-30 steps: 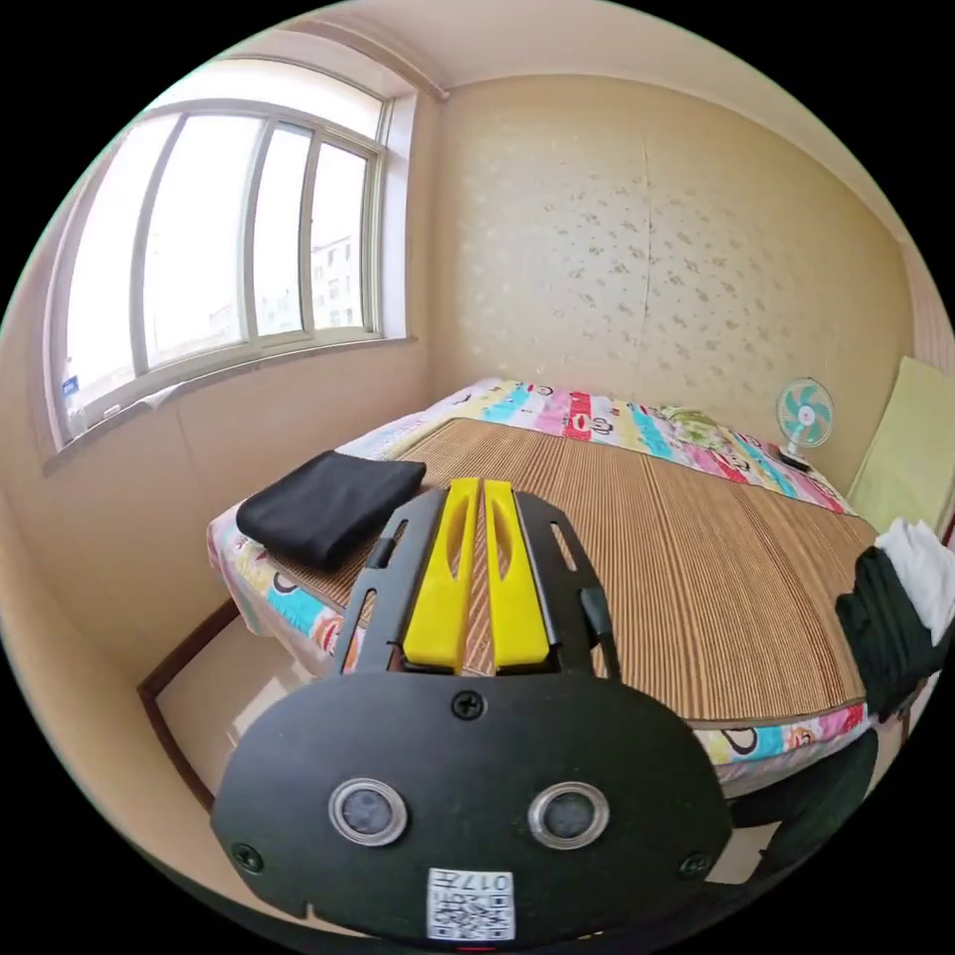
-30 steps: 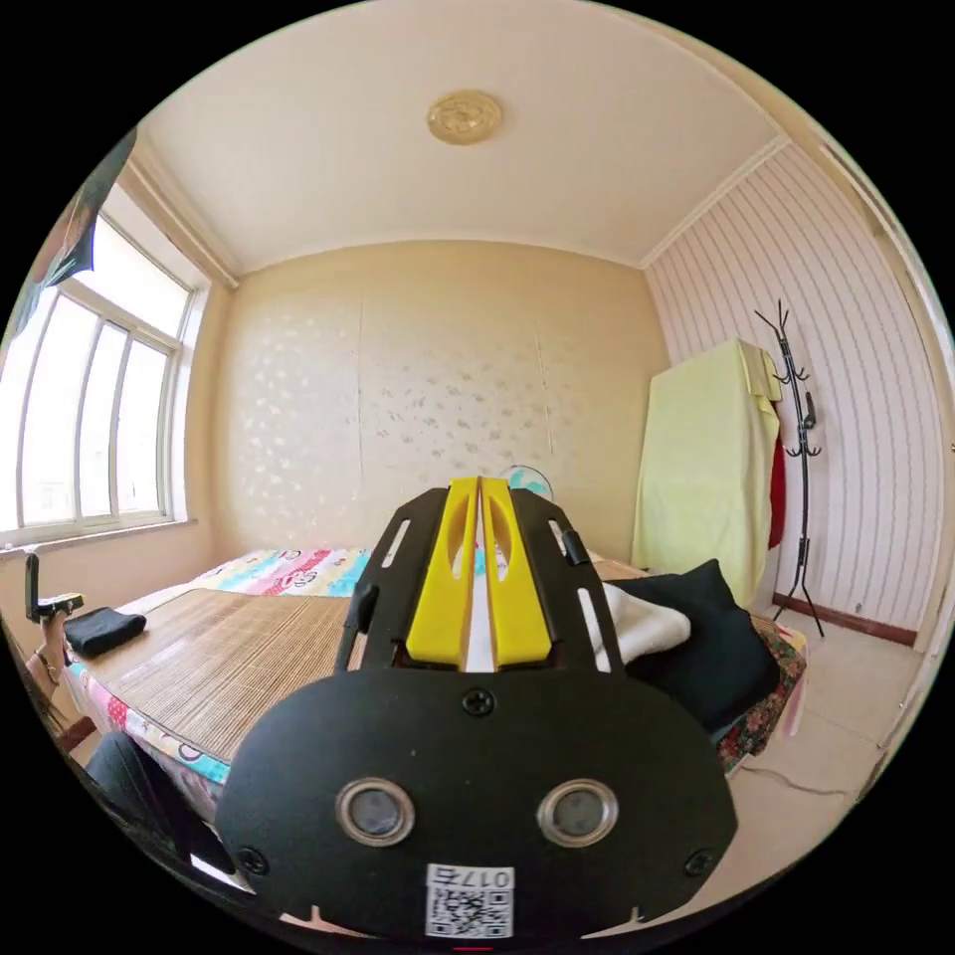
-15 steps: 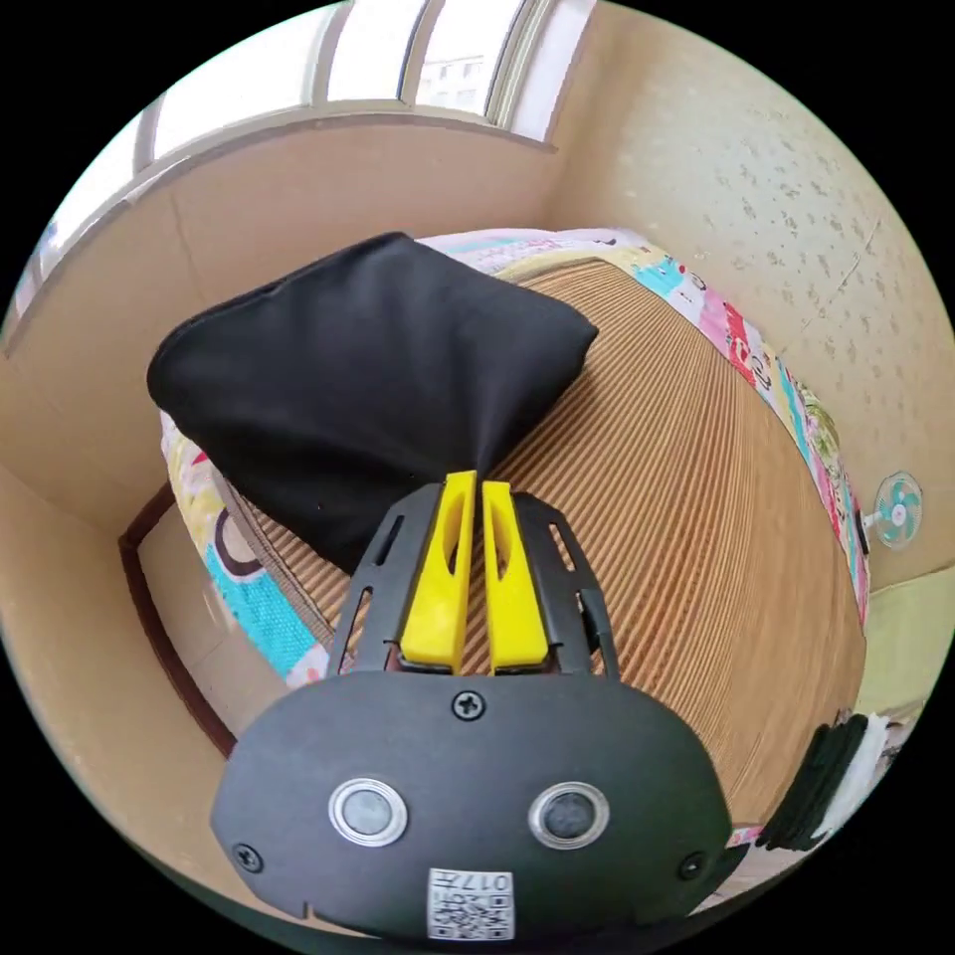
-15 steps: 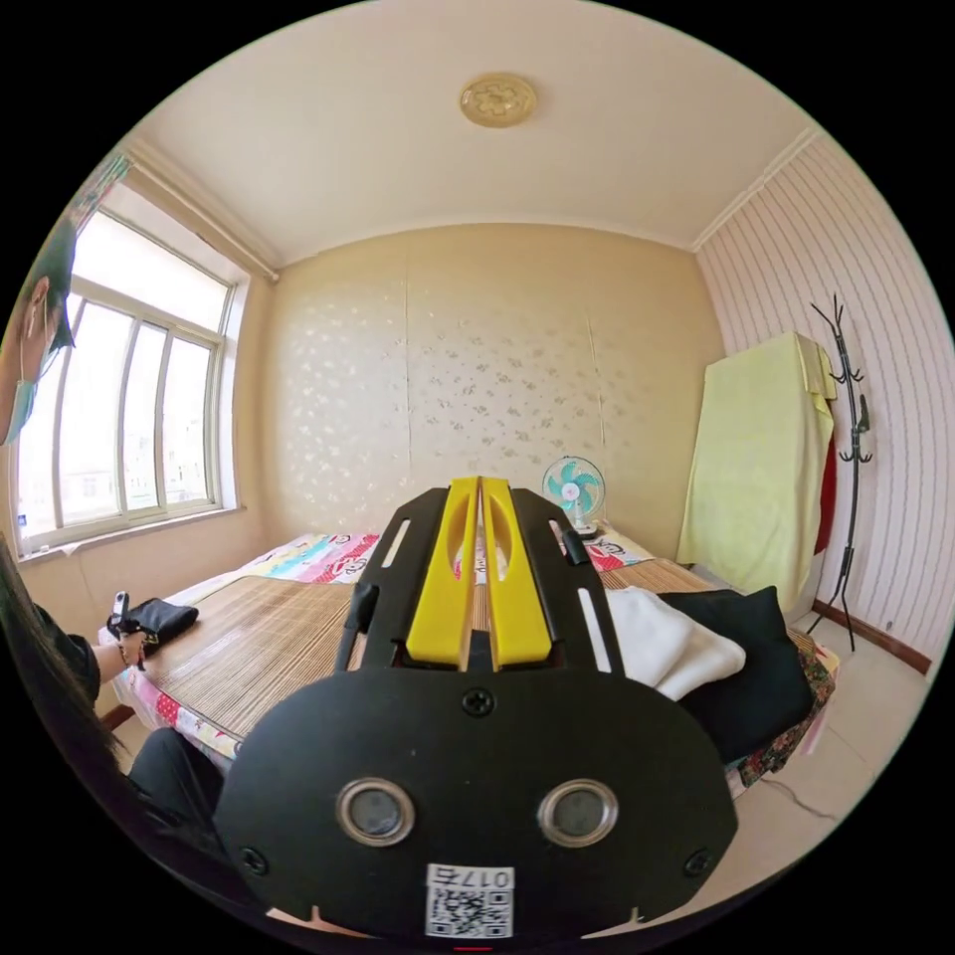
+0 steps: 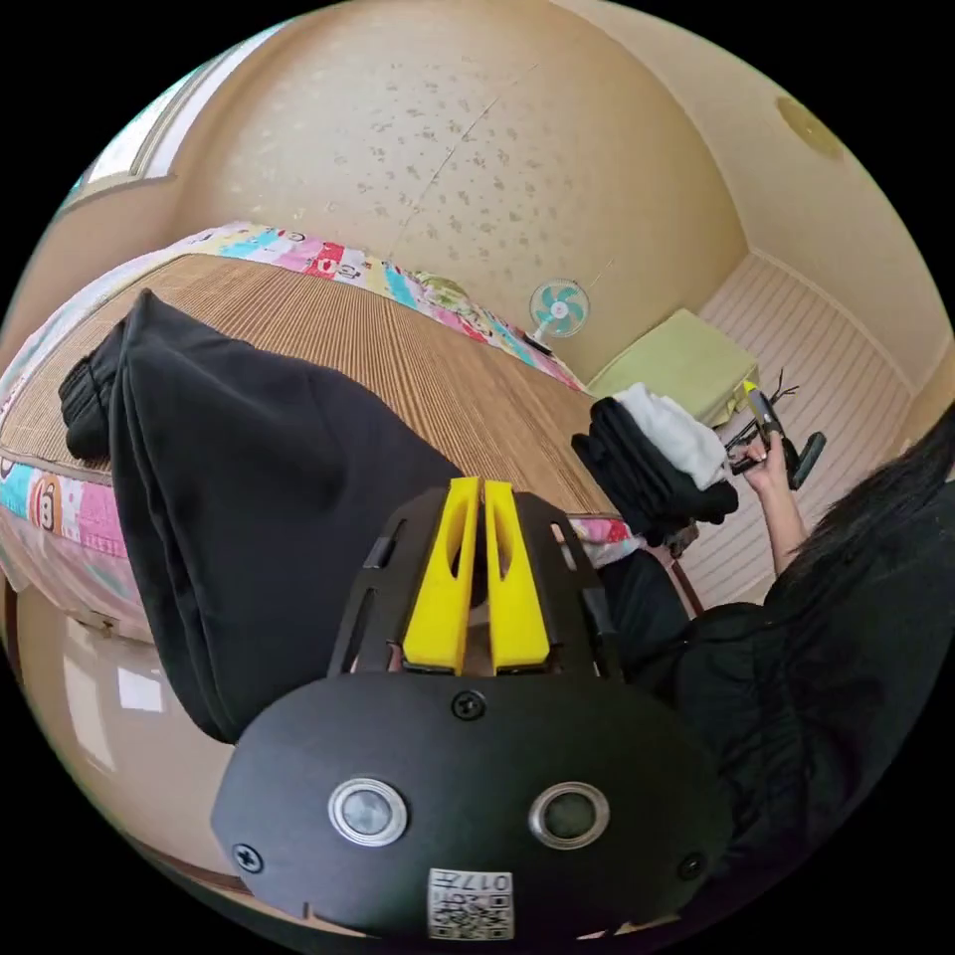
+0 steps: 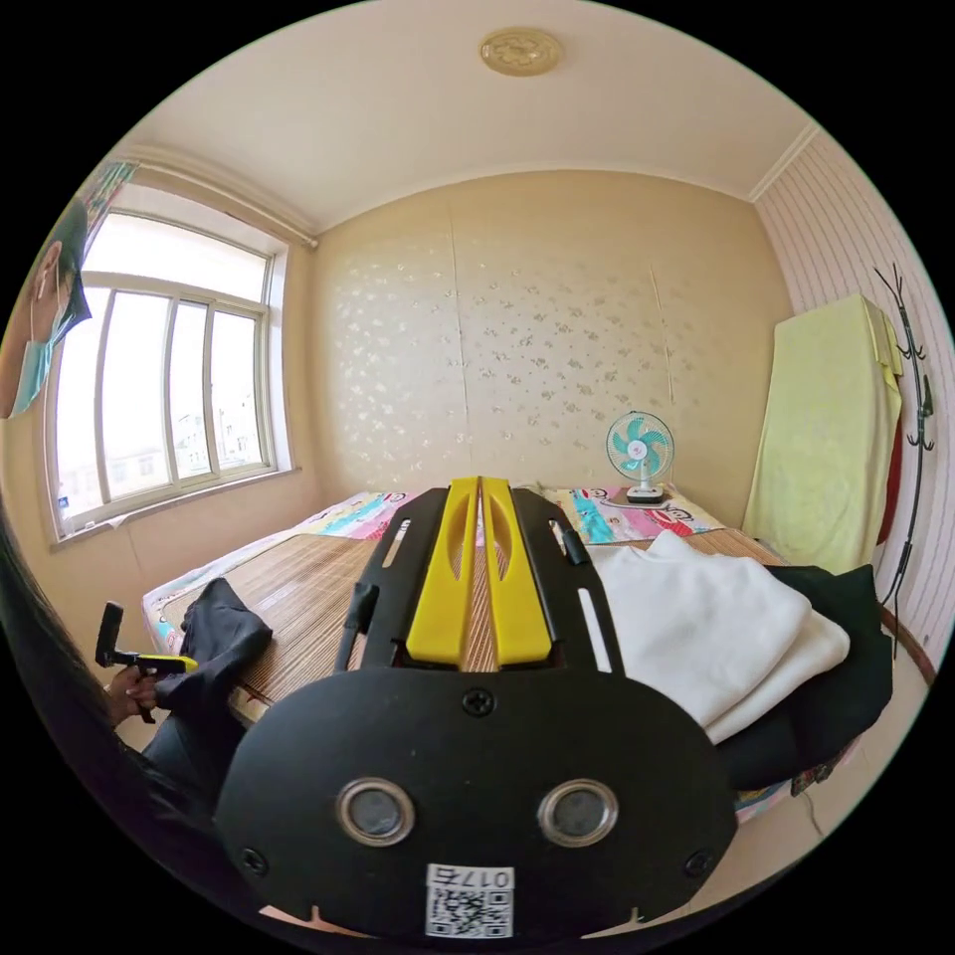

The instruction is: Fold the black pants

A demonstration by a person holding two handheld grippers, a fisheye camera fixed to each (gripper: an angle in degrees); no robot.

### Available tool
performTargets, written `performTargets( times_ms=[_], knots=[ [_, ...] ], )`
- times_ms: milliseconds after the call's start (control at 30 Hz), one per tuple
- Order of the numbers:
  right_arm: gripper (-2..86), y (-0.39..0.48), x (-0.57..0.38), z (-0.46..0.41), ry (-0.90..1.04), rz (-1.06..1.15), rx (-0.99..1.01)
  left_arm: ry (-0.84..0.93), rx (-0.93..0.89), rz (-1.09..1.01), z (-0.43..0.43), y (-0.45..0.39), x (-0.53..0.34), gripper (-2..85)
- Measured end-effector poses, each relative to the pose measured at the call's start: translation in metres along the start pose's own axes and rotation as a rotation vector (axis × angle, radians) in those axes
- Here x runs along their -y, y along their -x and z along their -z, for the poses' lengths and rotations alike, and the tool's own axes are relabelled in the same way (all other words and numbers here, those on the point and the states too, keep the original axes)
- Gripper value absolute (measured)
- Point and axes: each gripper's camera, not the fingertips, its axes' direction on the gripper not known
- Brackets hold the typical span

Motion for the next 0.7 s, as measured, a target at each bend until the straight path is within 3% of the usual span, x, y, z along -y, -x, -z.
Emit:
performTargets(
  times_ms=[100, 167, 233, 300, 400, 467, 600, 700],
  knots=[
    [0.0, -0.008, -0.008, -0.003, 0.039, 0.016, 0.068, -0.262, 0.090, 0.147, 0.074, 0.041, 0.025, 1.2],
    [-0.2, -0.012, -0.013, -0.003, 0.057, 0.019, 0.098, -0.279, 0.208, 0.206, 0.084, 0.071, 0.050, 6.1],
    [-0.2, -0.018, -0.019, -0.005, 0.073, 0.009, 0.138, -0.201, 0.318, 0.260, 0.069, 0.105, 0.082, 10.7],
    [0.2, -0.022, -0.022, -0.006, 0.076, -0.005, 0.192, -0.002, 0.437, 0.312, 0.019, 0.151, 0.114, 9.5],
    [1.6, -0.020, -0.026, -0.014, 0.113, 0.006, 0.286, 0.158, 0.255, 0.391, -0.054, 0.186, 0.109, 2.3],
    [2.1, -0.014, -0.025, -0.025, 0.186, 0.030, 0.322, 0.093, 0.104, 0.364, -0.069, 0.163, 0.095, 0.7],
    [3.9, 0.013, -0.020, -0.073, 0.390, 0.100, 0.453, 0.128, 0.257, 0.106, -0.086, 0.038, 0.044, -0.3],
    [8.1, 0.036, -0.016, -0.135, 0.543, 0.059, 0.649, 0.192, 0.208, 0.055, -0.099, -0.028, -0.014, -0.5]
  ],
)
